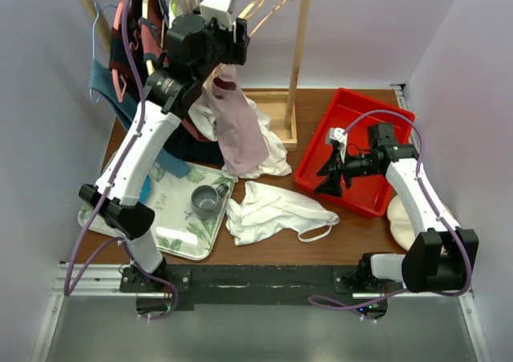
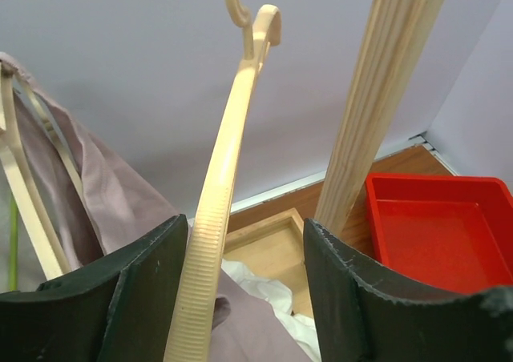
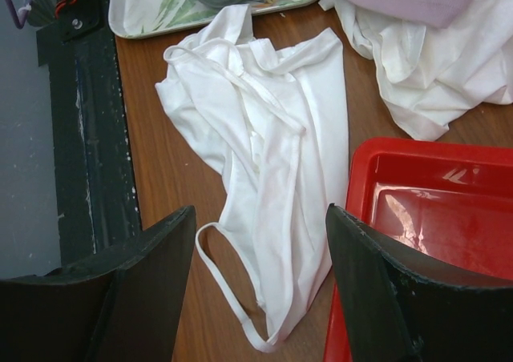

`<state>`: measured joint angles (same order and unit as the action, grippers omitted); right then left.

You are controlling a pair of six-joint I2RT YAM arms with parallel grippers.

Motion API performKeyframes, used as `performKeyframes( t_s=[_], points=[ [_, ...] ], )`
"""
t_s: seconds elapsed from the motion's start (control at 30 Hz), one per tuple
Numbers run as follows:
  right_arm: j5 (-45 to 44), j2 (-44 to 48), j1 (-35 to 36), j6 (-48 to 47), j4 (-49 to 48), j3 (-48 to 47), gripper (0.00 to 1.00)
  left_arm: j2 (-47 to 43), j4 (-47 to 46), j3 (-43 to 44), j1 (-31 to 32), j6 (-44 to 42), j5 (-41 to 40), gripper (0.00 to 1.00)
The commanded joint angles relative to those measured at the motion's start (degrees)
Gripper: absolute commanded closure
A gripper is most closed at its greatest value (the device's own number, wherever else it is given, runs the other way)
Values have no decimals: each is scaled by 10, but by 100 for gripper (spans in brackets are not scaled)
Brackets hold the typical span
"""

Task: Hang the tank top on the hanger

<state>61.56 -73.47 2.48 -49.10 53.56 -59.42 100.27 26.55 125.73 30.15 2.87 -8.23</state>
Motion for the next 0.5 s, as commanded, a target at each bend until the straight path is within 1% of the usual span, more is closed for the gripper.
performKeyframes(
  t_s=[0.0,0.07,0.2,0.23,0.3,0.37,0.43,0.47],
  points=[
    [26,8,-5,-12,6,-2,30,-9,0,-4,-4,41,54,39],
    [26,8,-6,-12,6,-2,30,-9,-1,-6,-4,48,66,43],
    [26,7,-7,-13,7,-2,30,-9,-8,-4,-4,50,70,44],
    [26,8,-7,-13,7,-2,30,-7,-8,-4,-4,49,67,43],
    [26,8,-8,-15,10,-3,30,-4,-8,-6,-4,42,62,40],
    [25,9,-9,-18,12,-3,30,2,-8,-7,-4,37,43,38],
    [26,9,-10,-19,14,-3,30,12,-13,-7,-4,35,18,41],
    [26,9,-10,-20,15,-4,30,15,-17,-7,-4,31,14,46]
  ],
)
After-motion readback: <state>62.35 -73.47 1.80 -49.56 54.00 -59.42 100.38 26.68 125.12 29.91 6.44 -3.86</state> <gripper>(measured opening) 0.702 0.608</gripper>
